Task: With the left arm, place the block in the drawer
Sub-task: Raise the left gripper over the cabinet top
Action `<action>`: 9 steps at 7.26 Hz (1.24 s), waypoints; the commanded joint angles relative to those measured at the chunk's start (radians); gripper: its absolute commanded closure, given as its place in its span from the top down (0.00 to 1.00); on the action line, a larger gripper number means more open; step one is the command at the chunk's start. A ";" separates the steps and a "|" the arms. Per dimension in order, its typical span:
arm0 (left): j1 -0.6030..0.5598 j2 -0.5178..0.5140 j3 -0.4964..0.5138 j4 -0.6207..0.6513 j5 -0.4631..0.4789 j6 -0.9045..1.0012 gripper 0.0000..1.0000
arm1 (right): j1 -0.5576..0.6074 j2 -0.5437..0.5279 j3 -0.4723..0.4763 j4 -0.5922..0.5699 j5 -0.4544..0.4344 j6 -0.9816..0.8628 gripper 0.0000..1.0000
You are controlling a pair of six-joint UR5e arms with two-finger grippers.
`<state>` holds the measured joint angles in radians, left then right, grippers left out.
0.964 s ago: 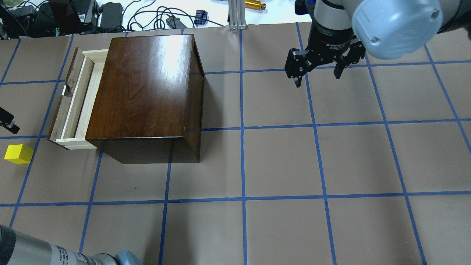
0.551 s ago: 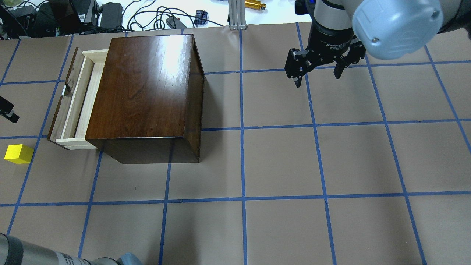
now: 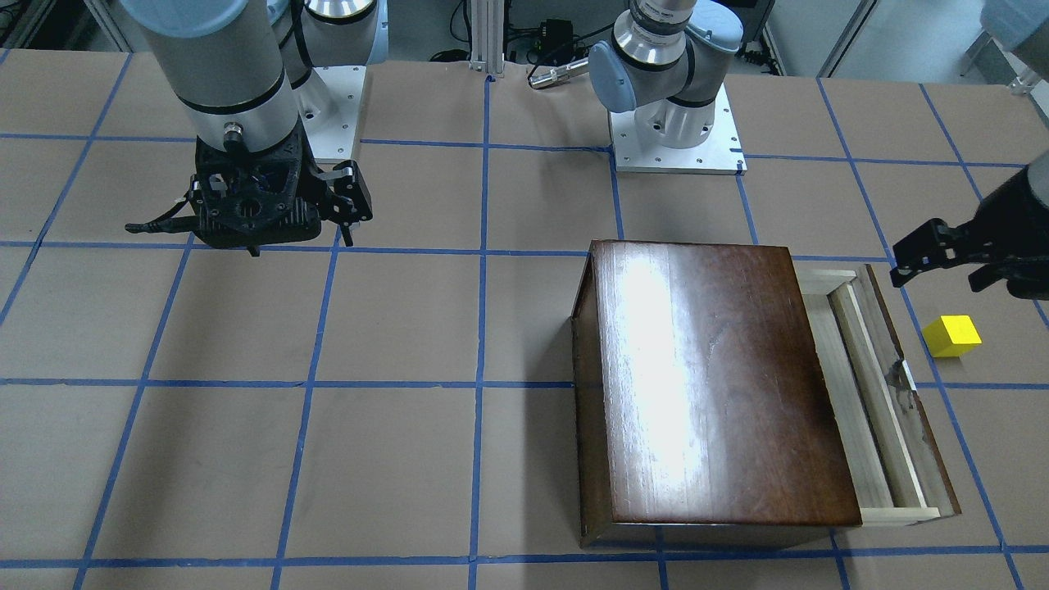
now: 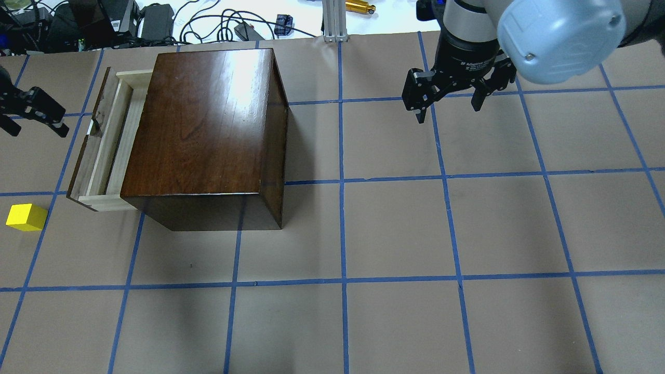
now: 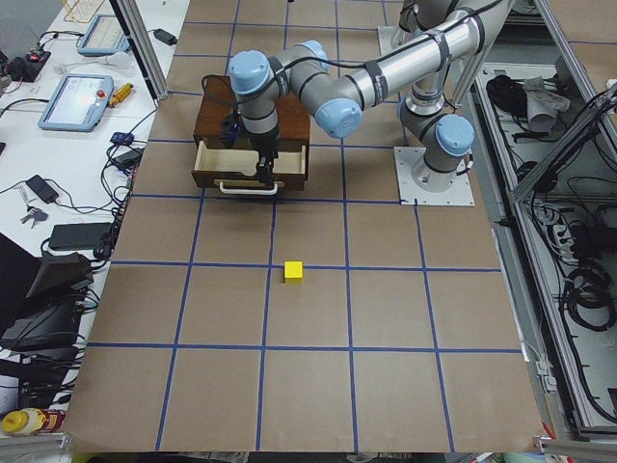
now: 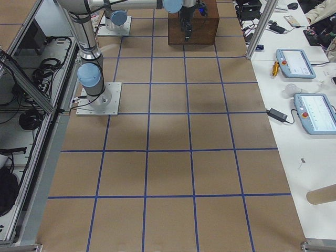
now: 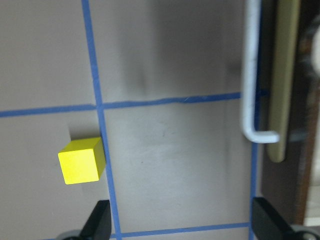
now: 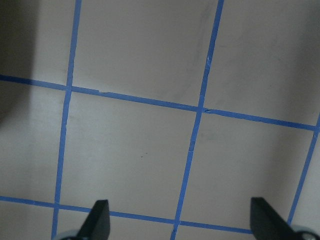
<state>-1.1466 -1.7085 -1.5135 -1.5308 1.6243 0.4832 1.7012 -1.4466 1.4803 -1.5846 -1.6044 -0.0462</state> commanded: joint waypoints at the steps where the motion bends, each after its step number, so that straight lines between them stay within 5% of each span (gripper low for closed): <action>1: -0.178 0.061 -0.001 -0.031 -0.004 -0.186 1.00 | 0.000 0.000 0.000 0.000 0.000 -0.001 1.00; 5: -0.396 0.116 -0.019 -0.061 -0.009 -0.383 1.00 | 0.000 0.000 0.000 0.000 0.000 -0.001 1.00; 9: -0.410 0.118 -0.024 -0.054 -0.014 -0.456 1.00 | 0.000 0.000 0.000 0.000 0.000 0.000 1.00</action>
<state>-1.5554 -1.5907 -1.5373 -1.5873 1.6111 0.0373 1.7012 -1.4465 1.4803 -1.5846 -1.6045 -0.0469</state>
